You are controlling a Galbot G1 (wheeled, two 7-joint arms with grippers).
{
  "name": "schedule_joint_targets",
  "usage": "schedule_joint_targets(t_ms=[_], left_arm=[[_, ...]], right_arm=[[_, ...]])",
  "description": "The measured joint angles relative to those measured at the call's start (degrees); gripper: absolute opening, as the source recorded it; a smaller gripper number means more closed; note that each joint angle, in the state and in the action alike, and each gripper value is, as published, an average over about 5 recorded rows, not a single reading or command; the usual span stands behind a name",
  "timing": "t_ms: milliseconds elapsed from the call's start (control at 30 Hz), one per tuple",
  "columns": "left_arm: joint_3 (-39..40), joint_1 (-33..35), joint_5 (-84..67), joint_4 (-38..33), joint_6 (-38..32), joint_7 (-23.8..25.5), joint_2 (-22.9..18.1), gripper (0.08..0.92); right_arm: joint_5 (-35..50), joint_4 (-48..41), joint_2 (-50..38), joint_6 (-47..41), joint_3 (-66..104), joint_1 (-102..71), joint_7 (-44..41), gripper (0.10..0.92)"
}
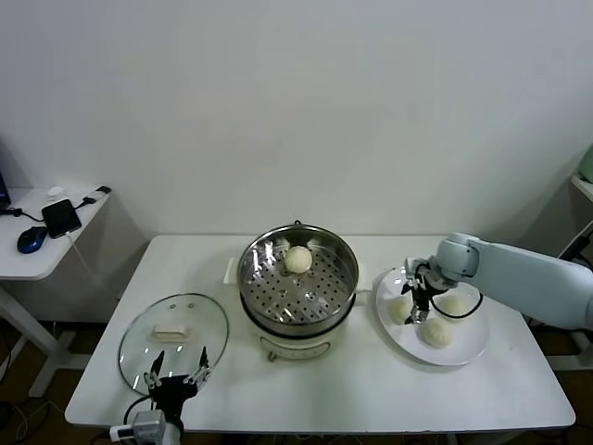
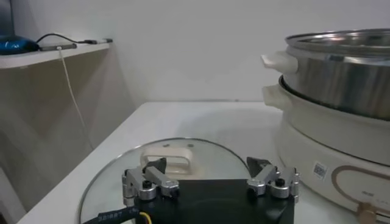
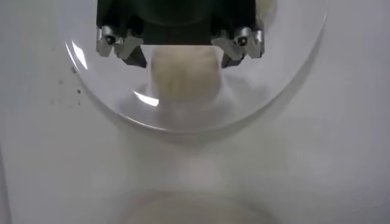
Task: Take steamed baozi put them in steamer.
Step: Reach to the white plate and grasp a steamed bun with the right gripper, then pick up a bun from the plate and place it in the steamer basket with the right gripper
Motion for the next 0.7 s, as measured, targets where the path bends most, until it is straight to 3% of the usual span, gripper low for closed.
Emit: schedule_joint_targets(t_ms=[100, 367, 700], left_arm=[[0.04, 0.15, 0.08, -0.35, 0.10, 0.00, -0.03, 0.823], [0.09, 0.59, 0.13, -1.39, 0.55, 0.08, -0.15, 0.823], [0.49, 0.51, 0.04, -2.65, 1.23, 0.38, 0.01, 0.823]], right_arm=[[0.01, 0.12, -0.10, 0.06, 0.25, 0.09, -0.55, 0.640], [3.16, 1.15, -0.14, 1.86, -5.12, 9.04, -4.41, 0.628], [16.28, 3.22, 5.78, 2.61, -16.22, 32.35, -9.69, 0.628]])
